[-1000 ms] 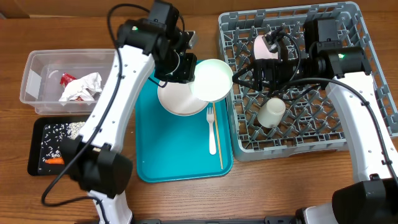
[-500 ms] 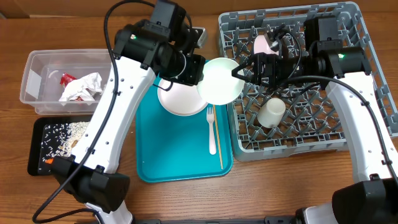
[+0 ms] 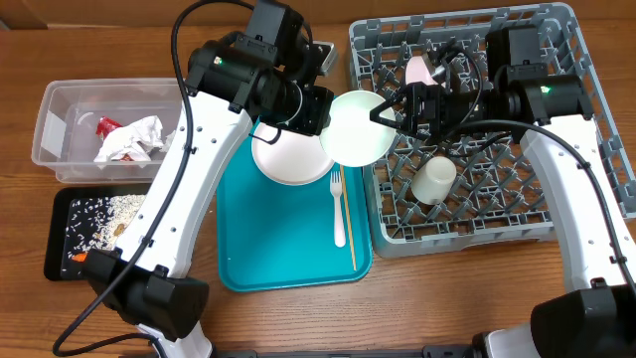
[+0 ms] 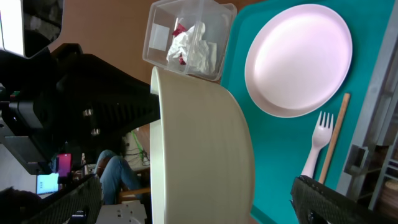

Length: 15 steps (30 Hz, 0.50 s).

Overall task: Sort waste into correct bins and load items into the dishwasher
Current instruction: 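Hold the white bowl out and close the right gripper on it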

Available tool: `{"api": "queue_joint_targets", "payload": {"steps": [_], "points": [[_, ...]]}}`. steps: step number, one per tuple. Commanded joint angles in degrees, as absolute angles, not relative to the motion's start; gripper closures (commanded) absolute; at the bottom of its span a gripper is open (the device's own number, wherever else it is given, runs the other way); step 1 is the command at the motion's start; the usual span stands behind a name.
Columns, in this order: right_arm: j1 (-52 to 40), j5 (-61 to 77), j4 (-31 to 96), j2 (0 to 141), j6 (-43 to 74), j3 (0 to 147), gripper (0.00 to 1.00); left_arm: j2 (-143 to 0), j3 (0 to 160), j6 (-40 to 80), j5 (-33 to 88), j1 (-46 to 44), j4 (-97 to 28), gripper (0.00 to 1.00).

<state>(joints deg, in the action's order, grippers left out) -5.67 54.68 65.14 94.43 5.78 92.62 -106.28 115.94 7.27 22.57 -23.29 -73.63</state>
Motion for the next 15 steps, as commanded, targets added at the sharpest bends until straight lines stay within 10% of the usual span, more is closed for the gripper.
{"api": "queue_joint_targets", "payload": {"steps": [1, 15], "points": [[-5.5, 55.8, 64.9, 93.4, 6.0, 94.0, 0.00, -105.2, 117.2, 6.4, 24.1, -23.8, -73.2, 0.96], [-5.5, 55.8, 65.0, 93.4, 6.0, 92.8, 0.00, -105.2, 117.2, 4.2, 29.7, -24.1, -70.3, 0.96]]}}
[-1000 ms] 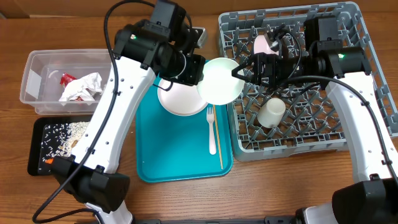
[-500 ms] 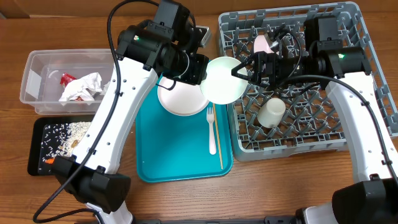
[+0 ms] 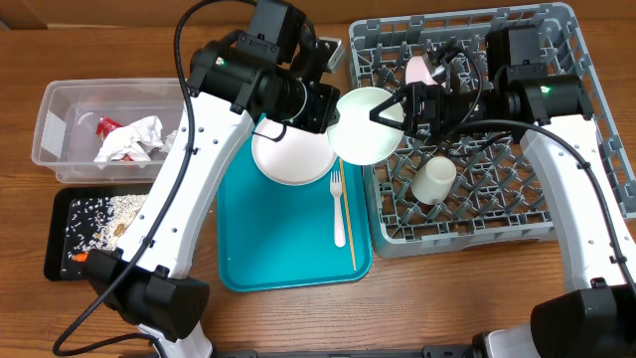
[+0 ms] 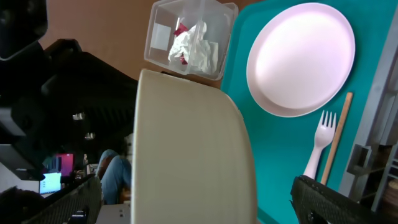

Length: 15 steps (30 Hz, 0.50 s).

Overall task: Sort waste into correct bins and load items into the dishwasher
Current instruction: 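Hold the white bowl out and close the right gripper on it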

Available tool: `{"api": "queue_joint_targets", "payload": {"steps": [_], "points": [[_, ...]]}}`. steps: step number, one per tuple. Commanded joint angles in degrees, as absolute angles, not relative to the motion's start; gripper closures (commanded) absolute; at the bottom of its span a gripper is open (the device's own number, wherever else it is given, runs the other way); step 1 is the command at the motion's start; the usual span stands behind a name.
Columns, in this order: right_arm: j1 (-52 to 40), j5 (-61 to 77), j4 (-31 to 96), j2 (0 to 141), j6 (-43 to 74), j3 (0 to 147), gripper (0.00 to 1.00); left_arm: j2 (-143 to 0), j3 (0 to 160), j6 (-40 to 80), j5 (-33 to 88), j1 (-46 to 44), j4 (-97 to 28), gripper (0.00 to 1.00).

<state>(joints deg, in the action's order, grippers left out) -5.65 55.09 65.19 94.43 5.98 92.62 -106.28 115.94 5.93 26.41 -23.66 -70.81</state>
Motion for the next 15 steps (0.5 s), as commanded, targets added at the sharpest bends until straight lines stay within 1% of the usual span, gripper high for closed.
{"api": "queue_joint_targets", "payload": {"steps": [1, 5, 8, 11, 15], "points": [[-5.5, 55.8, 65.0, 93.4, 6.0, 92.8, 0.00, -105.2, 117.2, 4.2, 29.8, -24.1, -70.1, 0.96], [-5.5, 55.8, 65.0, 93.4, 6.0, 92.8, 0.02, -105.2, 117.2, 4.2, 29.8, -24.0, -70.3, 0.96], [-5.5, 55.9, 65.0, 93.4, 6.0, 92.8, 0.07, -105.2, 117.2, 4.2, 29.5, -24.1, -70.6, 0.96], [-5.5, 56.9, 65.0, 93.4, 6.0, 92.8, 0.18, -105.2, 117.1, 4.2, 29.4, -24.1, -70.6, 0.96], [-5.5, 57.3, 65.0, 93.4, 6.0, 92.8, 0.23, -105.2, 117.1, 4.3, 28.5, -24.1, -70.4, 0.96]]}}
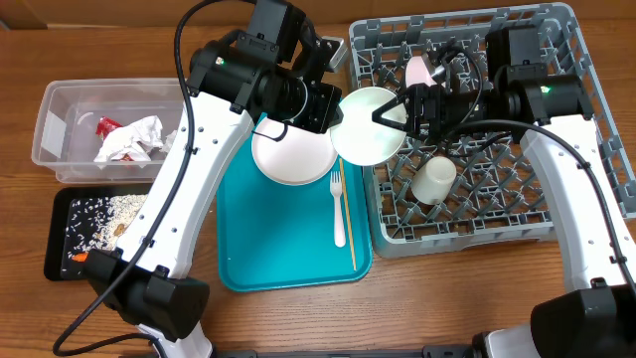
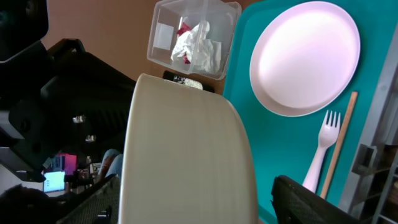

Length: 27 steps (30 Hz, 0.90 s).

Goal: Sort waste into correct bins and load items into the dishwasher

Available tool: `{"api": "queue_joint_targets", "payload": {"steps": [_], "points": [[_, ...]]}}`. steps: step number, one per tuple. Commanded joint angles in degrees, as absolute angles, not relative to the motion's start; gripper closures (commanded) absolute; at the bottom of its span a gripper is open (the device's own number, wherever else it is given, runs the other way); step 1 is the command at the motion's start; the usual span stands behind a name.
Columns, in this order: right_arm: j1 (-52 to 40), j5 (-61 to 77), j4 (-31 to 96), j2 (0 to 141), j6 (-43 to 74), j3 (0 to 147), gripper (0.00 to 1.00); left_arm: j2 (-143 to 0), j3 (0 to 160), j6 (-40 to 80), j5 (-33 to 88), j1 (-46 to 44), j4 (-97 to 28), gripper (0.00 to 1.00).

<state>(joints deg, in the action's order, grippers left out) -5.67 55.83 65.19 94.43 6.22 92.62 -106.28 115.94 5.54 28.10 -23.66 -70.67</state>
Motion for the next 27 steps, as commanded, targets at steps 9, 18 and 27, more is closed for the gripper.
{"api": "queue_joint_targets", "payload": {"steps": [9, 18, 27], "points": [[-5.5, 57.3, 66.2, 93.4, 6.0, 92.8, 0.36, -105.3, 117.1, 4.3, 26.4, -24.0, -70.1, 0.96], [-5.5, 57.1, 67.7, 93.4, 5.8, 92.8, 0.47, -105.4, 117.1, 4.3, 26.3, -24.0, -69.6, 0.95], [-5.5, 56.7, 67.6, 93.4, 5.8, 92.8, 0.56, -105.6, 116.8, 4.3, 24.0, -24.1, -69.9, 0.96]]}}
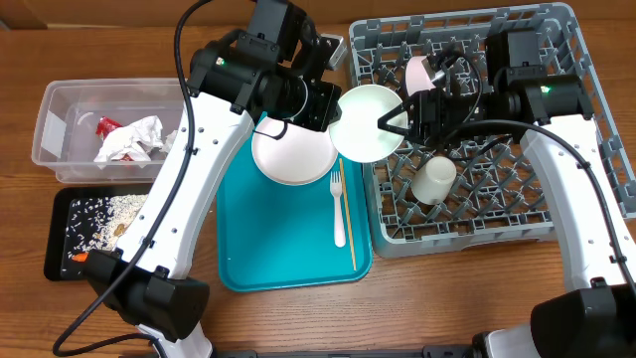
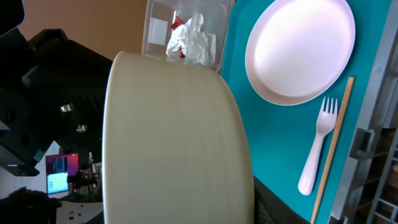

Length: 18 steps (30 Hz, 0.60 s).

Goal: Sort waste into correct bins and load items into the dishwasher

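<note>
A pale cream bowl (image 1: 366,122) hangs tilted on edge over the gap between the teal tray (image 1: 278,249) and the grey dish rack (image 1: 566,60). My right gripper (image 1: 397,119) is shut on the bowl's right rim. The bowl (image 2: 180,137) fills most of the right wrist view and hides the jaws. My left gripper (image 1: 320,105) sits just left of the bowl under its dark wrist, and its fingers do not show. A white plate (image 1: 288,159), a white fork (image 1: 338,209) and a wooden chopstick (image 1: 349,214) lie on the tray.
The rack holds an upturned cream cup (image 1: 434,181) and a pink item (image 1: 417,70). A clear bin (image 1: 60,119) with crumpled paper stands at the far left. In front of it lies a black tray (image 1: 70,234) of rice scraps.
The bowl has shifted slightly right and up with my right gripper and looms larger in the right wrist view. The left arm has barely moved.
The bowl first hung over the tray's right edge, between both grippers, with the left one close to its left rim. At each later moment it stood a little further right in the right gripper. Now it overlaps the rack's left edge.
</note>
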Available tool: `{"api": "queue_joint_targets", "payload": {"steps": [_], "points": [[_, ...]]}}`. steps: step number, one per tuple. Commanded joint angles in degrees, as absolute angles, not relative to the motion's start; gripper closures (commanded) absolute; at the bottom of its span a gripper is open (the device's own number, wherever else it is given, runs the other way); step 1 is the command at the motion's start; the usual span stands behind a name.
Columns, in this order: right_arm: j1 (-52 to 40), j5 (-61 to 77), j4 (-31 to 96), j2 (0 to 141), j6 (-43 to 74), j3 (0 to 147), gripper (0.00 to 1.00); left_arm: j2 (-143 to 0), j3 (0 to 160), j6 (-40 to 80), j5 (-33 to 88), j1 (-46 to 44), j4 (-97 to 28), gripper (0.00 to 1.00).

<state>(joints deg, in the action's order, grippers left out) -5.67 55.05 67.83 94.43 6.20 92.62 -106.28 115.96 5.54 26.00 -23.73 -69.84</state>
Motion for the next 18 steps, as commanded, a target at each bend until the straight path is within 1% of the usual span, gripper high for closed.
{"api": "queue_joint_targets", "payload": {"steps": [1, 5, 7, 10, 15, 18], "points": [[-5.5, 56.5, 67.6, 93.4, 5.8, 92.8, 0.56, -105.6, 116.8, 4.3, 24.0, -24.1, -69.9, 0.95], [-5.5, 56.4, 67.6, 93.4, 5.8, 92.8, 0.56, -105.6, 116.8, 4.3, 24.0, -24.1, -69.9, 0.94], [-5.5, 55.7, 67.6, 93.4, 5.8, 92.8, 0.56, -105.6, 116.8, 4.5, 24.0, -24.1, -69.9, 0.86], [-5.5, 53.6, 67.6, 93.4, 5.8, 92.8, 0.56, -105.6, 116.8, 4.5, 24.0, -24.1, -69.9, 0.83], [-5.5, 53.4, 67.6, 93.4, 5.8, 92.8, 0.57, -105.6, 116.8, 4.5, 24.0, -24.1, -69.9, 0.71], [-5.5, 53.4, 67.6, 93.4, 5.8, 92.8, 0.58, -105.6, 116.8, 4.5, 24.0, -24.1, -69.9, 0.70]]}}
